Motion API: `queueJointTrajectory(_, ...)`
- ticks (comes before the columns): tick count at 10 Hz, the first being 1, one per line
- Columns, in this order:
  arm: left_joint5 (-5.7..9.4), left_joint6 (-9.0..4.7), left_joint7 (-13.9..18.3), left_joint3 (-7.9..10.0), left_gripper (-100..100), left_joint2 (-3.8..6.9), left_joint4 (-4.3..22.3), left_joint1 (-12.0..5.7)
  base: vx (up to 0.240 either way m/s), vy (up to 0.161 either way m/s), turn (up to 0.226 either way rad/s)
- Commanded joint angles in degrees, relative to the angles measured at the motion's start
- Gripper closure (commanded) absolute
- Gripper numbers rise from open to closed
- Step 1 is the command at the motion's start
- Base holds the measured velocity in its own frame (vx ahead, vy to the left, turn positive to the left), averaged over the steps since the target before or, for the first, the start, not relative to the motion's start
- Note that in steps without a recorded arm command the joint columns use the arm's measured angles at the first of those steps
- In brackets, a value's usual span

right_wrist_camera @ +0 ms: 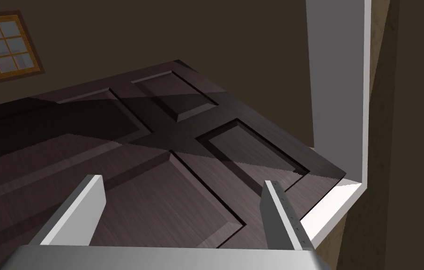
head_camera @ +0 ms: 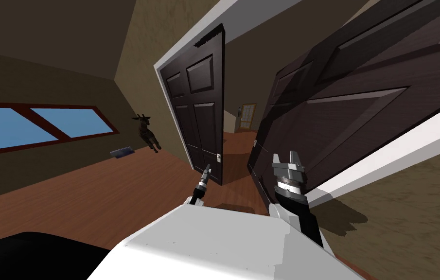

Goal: Push the door open

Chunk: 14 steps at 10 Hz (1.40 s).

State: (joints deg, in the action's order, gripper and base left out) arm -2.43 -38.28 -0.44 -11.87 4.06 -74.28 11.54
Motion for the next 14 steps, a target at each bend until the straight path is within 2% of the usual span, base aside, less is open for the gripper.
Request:
queueJointTrajectory(1,-0.01,-0.53,0.23,-0.71,-100,-0.22,2.69,-0.6,0.095,0.085,-0.098)
queueJointTrajectory(2,-0.01,-0.53,0.23,-0.71,-100,-0.22,2.69,-0.6,0.057,0.045,-0.023)
queueJointTrajectory(10,0.17,-2.38,1.67,-3.23,-100,-0.97,13.27,-3.68,0.069,0.064,-0.068)
queueJointTrajectory(14,0.22,-2.9,2.07,-3.94,-100,-1.31,16.27,-4.55,0.057,0.045,-0.038)
